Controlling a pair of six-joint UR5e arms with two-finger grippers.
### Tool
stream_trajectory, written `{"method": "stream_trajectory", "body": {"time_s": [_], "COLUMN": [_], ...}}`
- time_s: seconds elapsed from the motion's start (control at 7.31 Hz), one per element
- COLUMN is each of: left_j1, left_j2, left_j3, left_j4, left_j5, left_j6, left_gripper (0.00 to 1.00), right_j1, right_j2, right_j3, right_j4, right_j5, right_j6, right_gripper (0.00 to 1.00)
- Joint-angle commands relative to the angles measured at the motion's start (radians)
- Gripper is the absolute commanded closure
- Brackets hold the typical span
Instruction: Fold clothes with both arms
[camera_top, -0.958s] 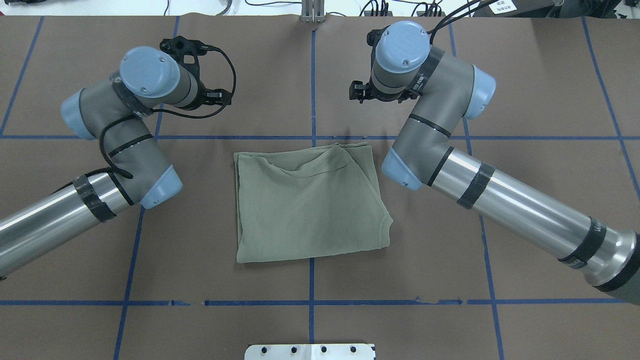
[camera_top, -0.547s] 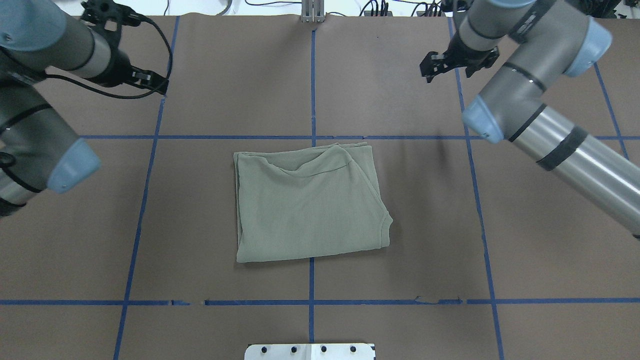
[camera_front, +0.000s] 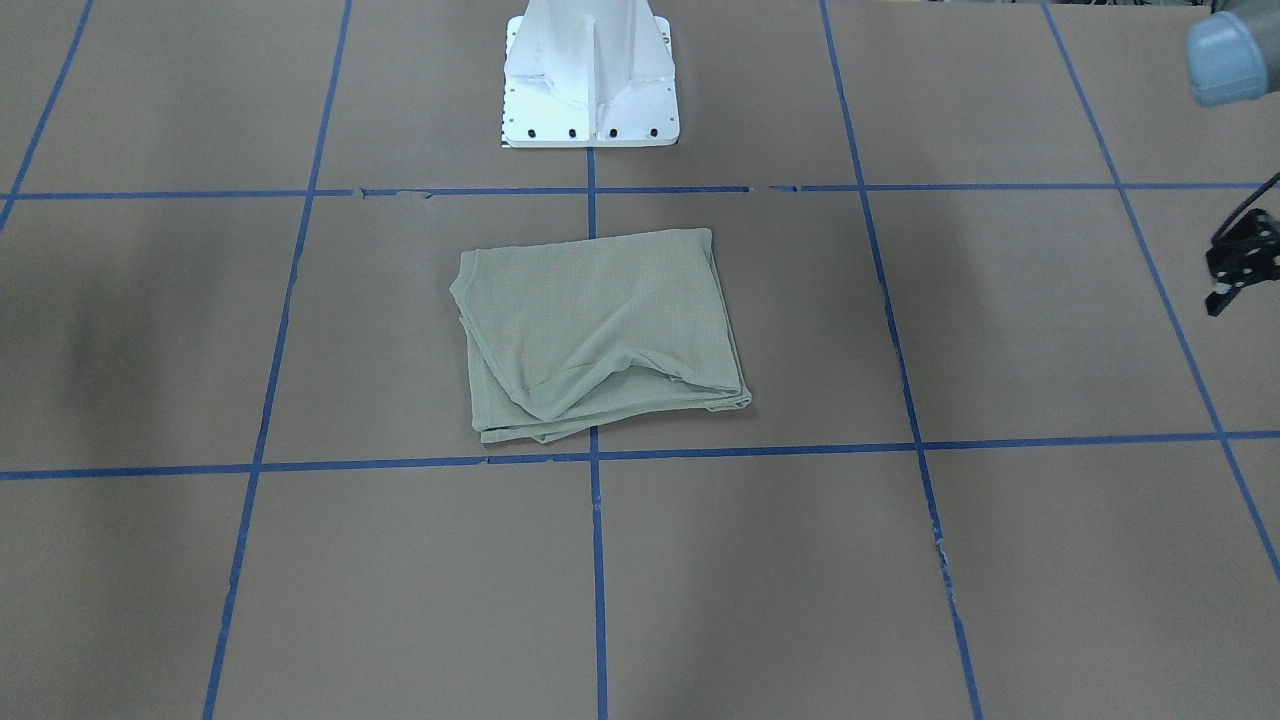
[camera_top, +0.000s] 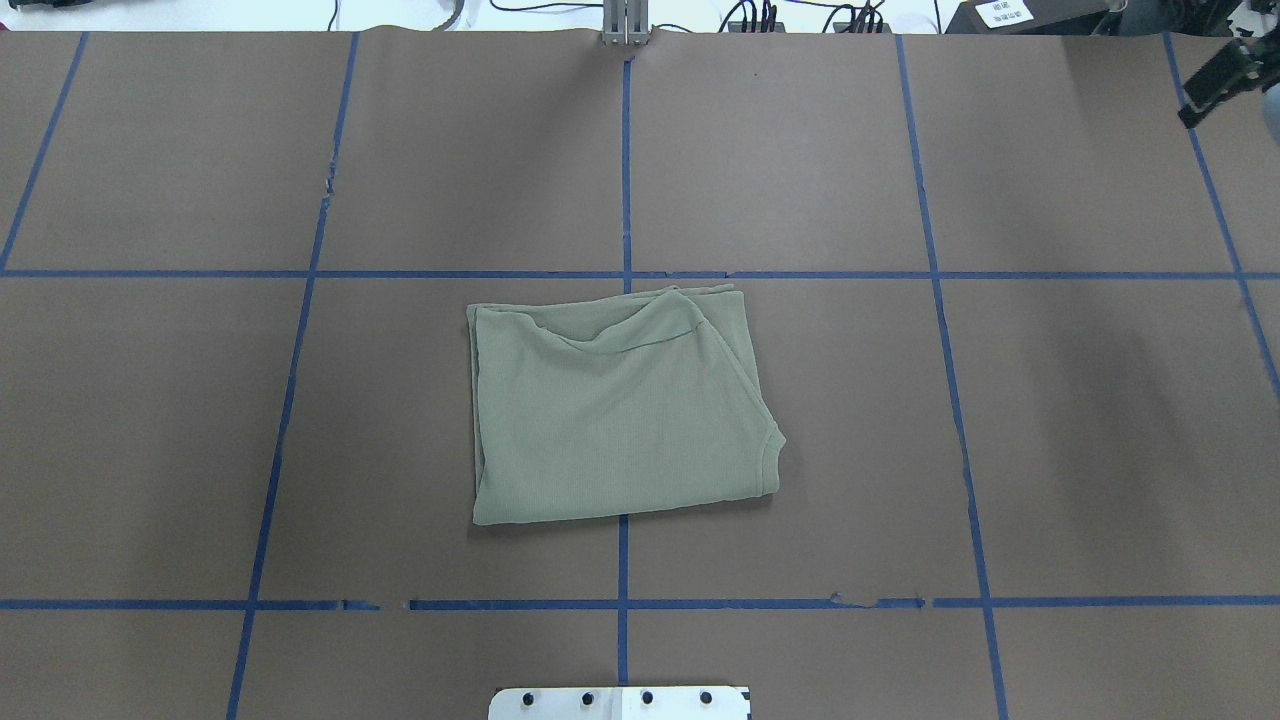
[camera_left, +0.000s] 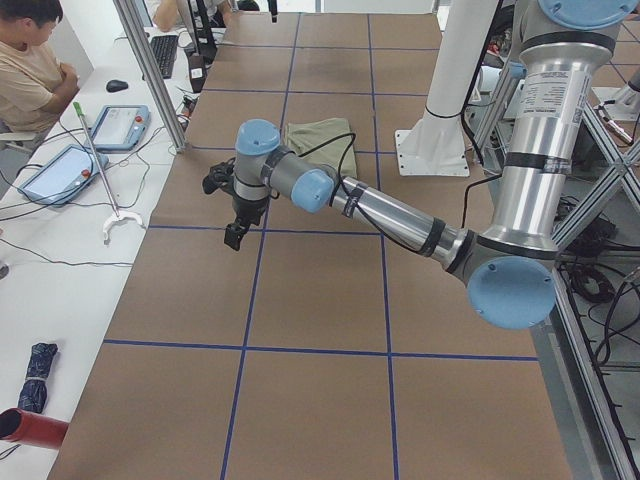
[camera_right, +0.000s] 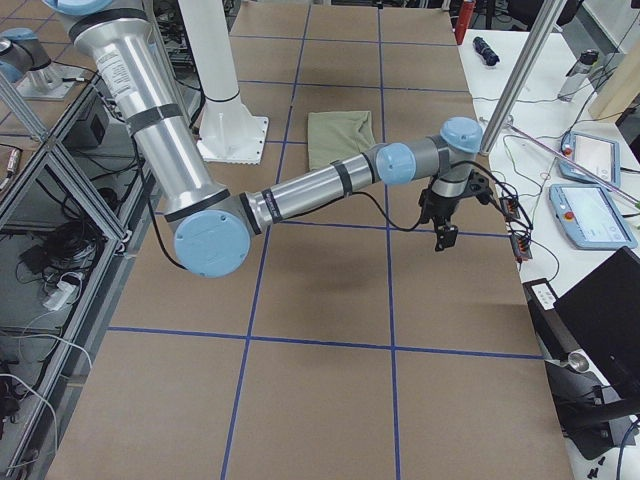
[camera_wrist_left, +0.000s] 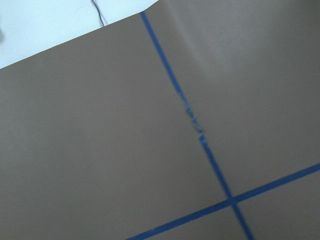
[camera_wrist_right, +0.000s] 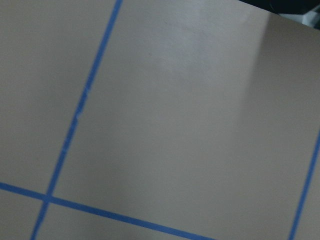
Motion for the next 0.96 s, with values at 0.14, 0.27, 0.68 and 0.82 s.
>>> {"method": "stream_trajectory", "body": {"time_s": [0.14, 0.27, 0.68, 0.82], "left_j1": [-0.12, -0.131, -0.157, -0.16], "left_j2": [0.118, 0.114, 0.184, 0.181], "left_j3": [0.097, 0.152, 0.158, 0.162], "left_j4": [0.03, 0.145, 0.16, 0.159], "left_j5": [-0.06, -0.132, -0.134, -0.136], "left_j6": [0.115, 0.127, 0.276, 0.275], "left_gripper": [0.0, 0.0, 0.0, 0.0], "right_j1": [0.098, 0.098, 0.123, 0.124], "right_j2": [-0.242, -0.279, -0.314, -0.314], "right_j3": [0.018, 0.04, 0.054, 0.061], "right_j4": [-0.007, -0.007, -0.009, -0.009], "right_j5": [0.042, 0.04, 0.051, 0.049], "right_j6": [-0.083, -0.082, -0.08, -0.077], "right_gripper": [0.0, 0.0, 0.0, 0.0]}}
